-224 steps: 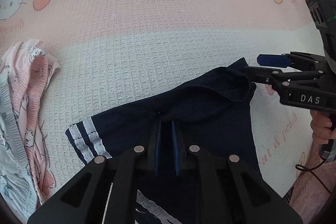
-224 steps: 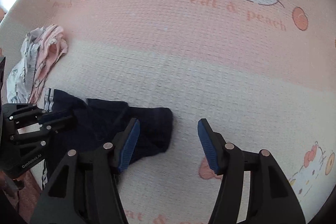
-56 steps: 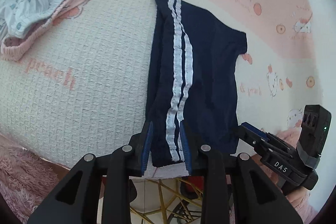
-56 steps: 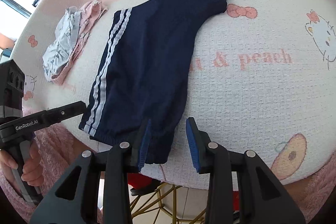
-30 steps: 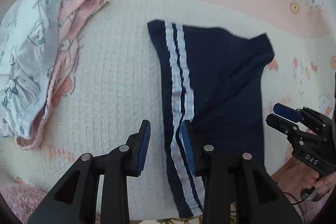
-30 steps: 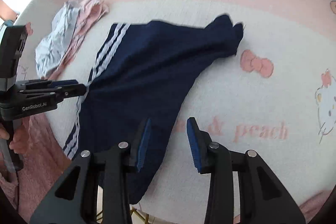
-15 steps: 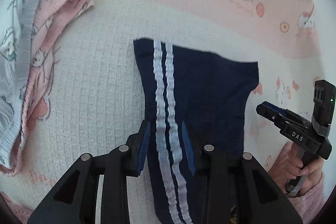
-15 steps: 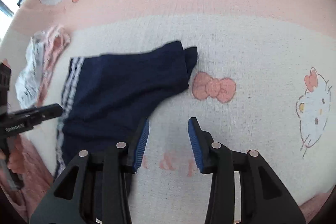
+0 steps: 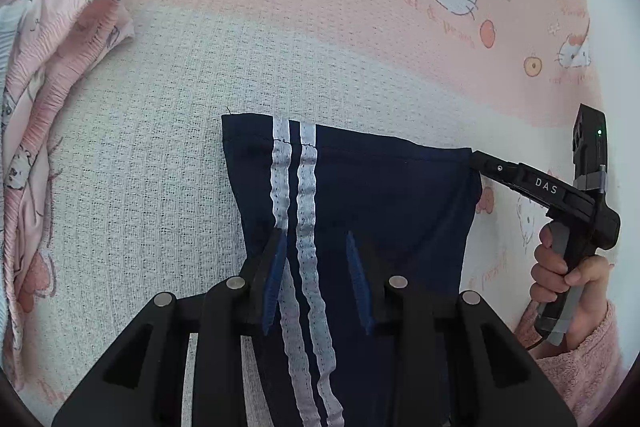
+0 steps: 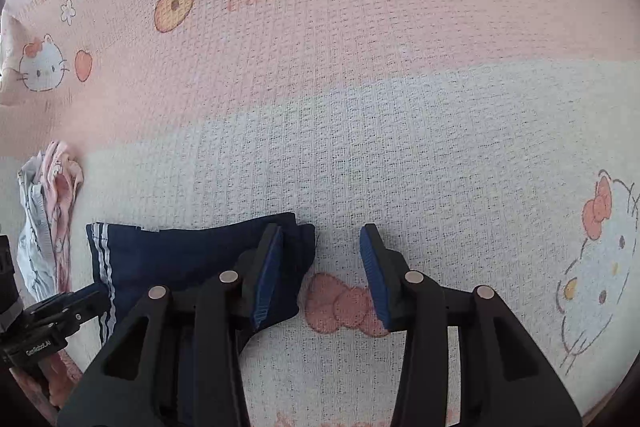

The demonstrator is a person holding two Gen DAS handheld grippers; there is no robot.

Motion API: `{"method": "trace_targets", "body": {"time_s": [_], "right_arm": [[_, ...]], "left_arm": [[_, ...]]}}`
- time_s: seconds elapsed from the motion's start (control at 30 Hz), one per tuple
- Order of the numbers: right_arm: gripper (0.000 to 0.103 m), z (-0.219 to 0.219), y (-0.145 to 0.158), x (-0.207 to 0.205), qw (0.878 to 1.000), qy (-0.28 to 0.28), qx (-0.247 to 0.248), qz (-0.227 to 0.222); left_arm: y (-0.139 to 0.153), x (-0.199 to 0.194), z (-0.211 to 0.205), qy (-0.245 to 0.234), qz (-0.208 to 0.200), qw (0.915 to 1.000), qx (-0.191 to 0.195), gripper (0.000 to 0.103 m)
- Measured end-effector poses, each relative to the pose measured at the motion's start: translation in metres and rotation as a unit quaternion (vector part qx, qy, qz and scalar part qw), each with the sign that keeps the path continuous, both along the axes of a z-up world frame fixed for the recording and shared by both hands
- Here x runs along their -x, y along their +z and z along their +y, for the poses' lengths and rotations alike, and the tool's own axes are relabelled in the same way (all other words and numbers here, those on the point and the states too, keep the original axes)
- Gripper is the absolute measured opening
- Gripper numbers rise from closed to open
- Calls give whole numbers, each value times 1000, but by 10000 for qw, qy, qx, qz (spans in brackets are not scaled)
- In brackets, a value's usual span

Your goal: Fold clothes

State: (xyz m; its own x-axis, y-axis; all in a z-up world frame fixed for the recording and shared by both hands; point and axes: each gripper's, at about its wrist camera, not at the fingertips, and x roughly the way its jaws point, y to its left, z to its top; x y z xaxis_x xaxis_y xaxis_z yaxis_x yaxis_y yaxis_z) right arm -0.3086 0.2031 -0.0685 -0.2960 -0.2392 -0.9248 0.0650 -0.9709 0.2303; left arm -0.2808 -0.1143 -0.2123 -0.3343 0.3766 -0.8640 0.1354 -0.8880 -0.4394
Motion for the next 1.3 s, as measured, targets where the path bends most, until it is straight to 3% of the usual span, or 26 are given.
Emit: {"method": "trace_targets", "body": {"time_s": [0.17,0.23,0.33,0.4,0.5,0.6,0.73,0.8,0.9,1.0,1.1,1.2,1.3], "right_arm": [[42,-11,11,-26,9985,171,512,10],[44,-22,4,-31,9982,448,403,-60],[45,-26,1,-42,9976,624,-308,20],[45,-23,8,-46,9982,487,-345,-45],[45,-25,33,-71,9983,566,31,153],[45,-34,39,-104,9965,782,288,37],[45,-51,8,-141,9944,952,122,-440],[45,-54,-1,-159,9933,1072,-39,-423],[45,-50,3,-177,9912,1189,-405,-420],[45,-35,7,-196,9933,1036,-168,-484],[45,-28,15,-214,9943,996,112,-372],[46,-43,13,-225,9887,1428,-306,-342],[46,-48,6,-236,9817,1703,-799,-293]], "left_arm": [[12,4,-1,62,266,9993,-241,33],[12,15,2,6,268,9996,-57,33],[-4,23,-8,240,73,9996,151,32],[2,14,-12,570,39,9983,62,32],[33,-11,-3,403,475,9980,140,33],[38,-30,16,60,133,9999,59,35],[1,-48,27,-25,-798,9967,-133,36],[-1,-54,37,-17,-897,9960,26,36],[17,-72,43,-55,-718,9966,399,36],[40,-92,42,206,-467,9971,568,36],[48,-114,41,340,-277,9978,498,36],[30,-124,43,333,-521,9959,653,36],[15,-139,46,148,-1006,9866,1275,36]]}}
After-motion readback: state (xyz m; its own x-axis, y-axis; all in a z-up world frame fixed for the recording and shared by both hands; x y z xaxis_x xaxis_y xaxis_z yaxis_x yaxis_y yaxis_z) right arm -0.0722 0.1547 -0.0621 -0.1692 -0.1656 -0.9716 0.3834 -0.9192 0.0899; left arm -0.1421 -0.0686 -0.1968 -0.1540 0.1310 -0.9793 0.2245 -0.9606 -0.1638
